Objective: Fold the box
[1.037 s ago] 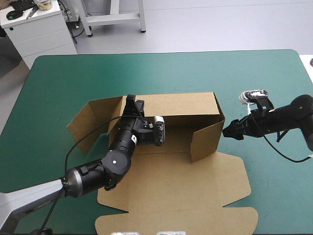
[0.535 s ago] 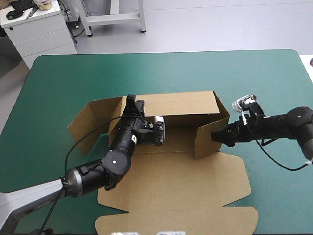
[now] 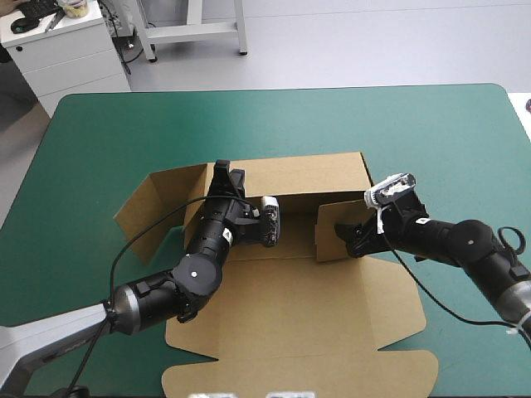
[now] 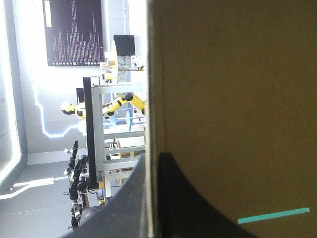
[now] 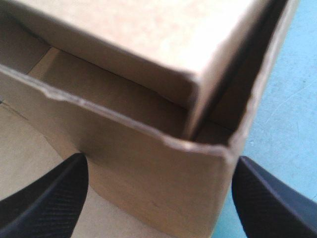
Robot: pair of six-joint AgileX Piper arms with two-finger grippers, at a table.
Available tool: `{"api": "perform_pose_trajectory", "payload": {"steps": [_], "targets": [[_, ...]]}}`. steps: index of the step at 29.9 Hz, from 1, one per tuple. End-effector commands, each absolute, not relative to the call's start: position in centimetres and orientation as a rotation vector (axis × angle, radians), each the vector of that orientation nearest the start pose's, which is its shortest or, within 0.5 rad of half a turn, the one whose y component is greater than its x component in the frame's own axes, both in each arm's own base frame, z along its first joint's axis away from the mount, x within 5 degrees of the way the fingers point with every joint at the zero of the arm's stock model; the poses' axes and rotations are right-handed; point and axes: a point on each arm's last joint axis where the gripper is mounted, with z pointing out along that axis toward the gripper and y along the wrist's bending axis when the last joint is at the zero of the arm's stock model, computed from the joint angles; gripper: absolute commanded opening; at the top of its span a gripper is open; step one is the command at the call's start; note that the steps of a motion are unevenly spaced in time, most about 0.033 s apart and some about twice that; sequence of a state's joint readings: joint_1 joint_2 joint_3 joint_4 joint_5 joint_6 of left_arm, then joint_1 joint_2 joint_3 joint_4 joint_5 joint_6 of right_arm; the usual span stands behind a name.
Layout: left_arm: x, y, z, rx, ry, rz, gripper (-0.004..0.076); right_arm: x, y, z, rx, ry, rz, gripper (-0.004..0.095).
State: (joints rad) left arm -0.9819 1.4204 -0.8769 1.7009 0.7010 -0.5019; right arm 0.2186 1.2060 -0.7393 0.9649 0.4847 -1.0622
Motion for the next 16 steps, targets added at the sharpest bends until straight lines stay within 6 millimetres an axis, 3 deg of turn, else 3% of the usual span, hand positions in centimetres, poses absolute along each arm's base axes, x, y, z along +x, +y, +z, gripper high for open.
{"api": "perform_pose_trajectory", "payload": {"steps": [1, 5, 13, 14, 16], "targets": [[21.2, -21.4, 31.7, 1.4, 1.147, 0.89, -0.001, 22.7, 9.2, 28.8, -0.516, 2.042, 0.424, 0.0724], [21.2, -21.4, 31.7, 1.4, 1.147, 0.89, -0.001, 22.4, 10.1, 28.1, -0.493, 2.016, 0.372, 0.0616], [21.2, -21.4, 31.7, 1.4, 1.147, 0.89, -0.001, 22.3, 10.6, 28.1, -0.482, 1.979, 0.331, 0.0026], [21.2, -21.4, 31.7, 1.4, 1.147, 0.89, -0.001, 22.3, 10.6, 28.1, -0.485, 1.978, 0.329, -0.0019], [21.2, -21.4, 31.7, 1.4, 1.147, 0.89, -0.001, 22.3, 10.6, 28.1, -0.487, 1.978, 0.328, -0.0015]]}}
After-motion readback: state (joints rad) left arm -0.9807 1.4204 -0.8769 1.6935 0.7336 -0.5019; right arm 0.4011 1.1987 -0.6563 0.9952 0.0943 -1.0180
